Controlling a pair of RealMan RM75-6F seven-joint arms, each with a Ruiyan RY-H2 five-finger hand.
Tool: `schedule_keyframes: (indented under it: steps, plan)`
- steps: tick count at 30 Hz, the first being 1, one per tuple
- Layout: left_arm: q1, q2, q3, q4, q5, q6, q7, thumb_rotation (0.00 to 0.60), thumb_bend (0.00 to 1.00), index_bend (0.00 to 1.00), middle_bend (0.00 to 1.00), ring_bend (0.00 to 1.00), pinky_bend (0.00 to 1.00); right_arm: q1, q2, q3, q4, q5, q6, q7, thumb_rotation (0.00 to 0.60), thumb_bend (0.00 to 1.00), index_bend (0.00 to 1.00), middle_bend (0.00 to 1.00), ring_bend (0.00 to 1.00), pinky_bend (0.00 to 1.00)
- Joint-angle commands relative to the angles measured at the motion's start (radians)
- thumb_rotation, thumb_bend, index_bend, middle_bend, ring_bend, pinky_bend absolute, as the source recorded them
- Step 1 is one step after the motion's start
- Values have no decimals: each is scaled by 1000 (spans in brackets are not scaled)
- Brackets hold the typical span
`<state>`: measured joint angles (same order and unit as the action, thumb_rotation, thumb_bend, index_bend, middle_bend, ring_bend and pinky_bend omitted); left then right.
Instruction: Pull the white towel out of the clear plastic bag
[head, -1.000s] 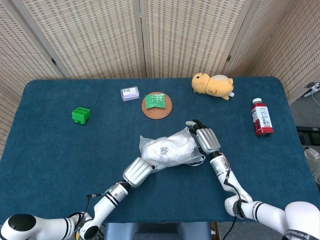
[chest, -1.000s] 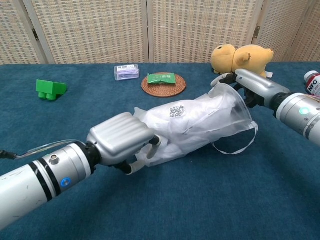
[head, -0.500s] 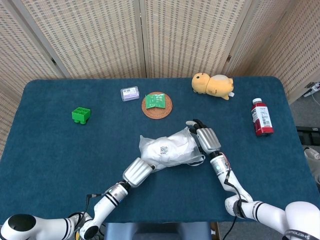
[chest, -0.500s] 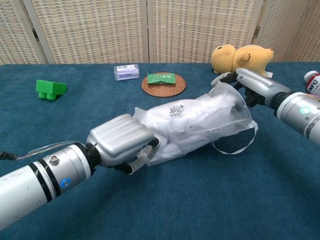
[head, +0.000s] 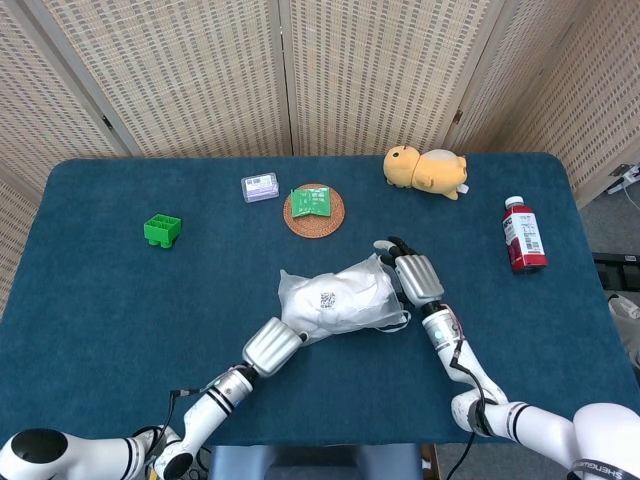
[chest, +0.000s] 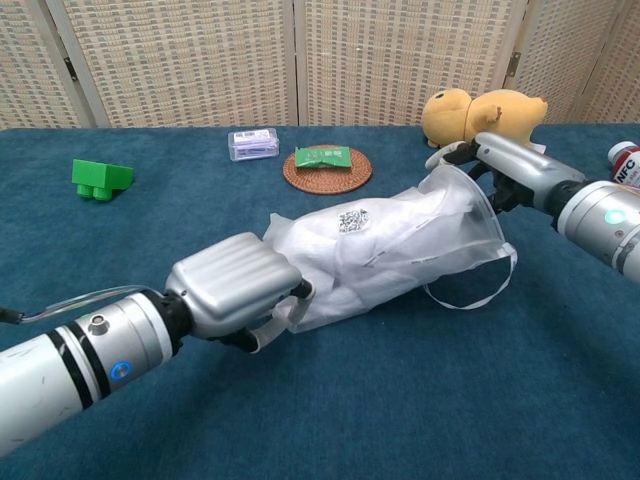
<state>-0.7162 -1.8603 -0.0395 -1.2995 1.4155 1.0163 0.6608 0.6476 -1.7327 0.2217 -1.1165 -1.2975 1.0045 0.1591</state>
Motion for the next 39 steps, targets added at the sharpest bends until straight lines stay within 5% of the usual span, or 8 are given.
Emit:
schedule_keyframes:
  steps: [1, 11, 39]
  plan:
    - [1, 2, 1, -2, 4, 2, -7, 600, 523, 522, 989, 863, 956, -1, 1, 0, -1, 0, 1, 0, 600, 604, 754, 205, 69, 263]
    - [4, -7, 2, 16, 28, 21, -21, 600, 516, 645, 994, 861, 957, -3, 4, 0, -4, 0, 4, 1, 600, 604, 754, 206, 69, 263]
    - [76, 130, -23, -91, -20, 98, -1, 600, 516, 698, 994, 861, 956, -17, 118, 72, -109, 40, 62, -33, 600, 607, 754, 210, 69, 263]
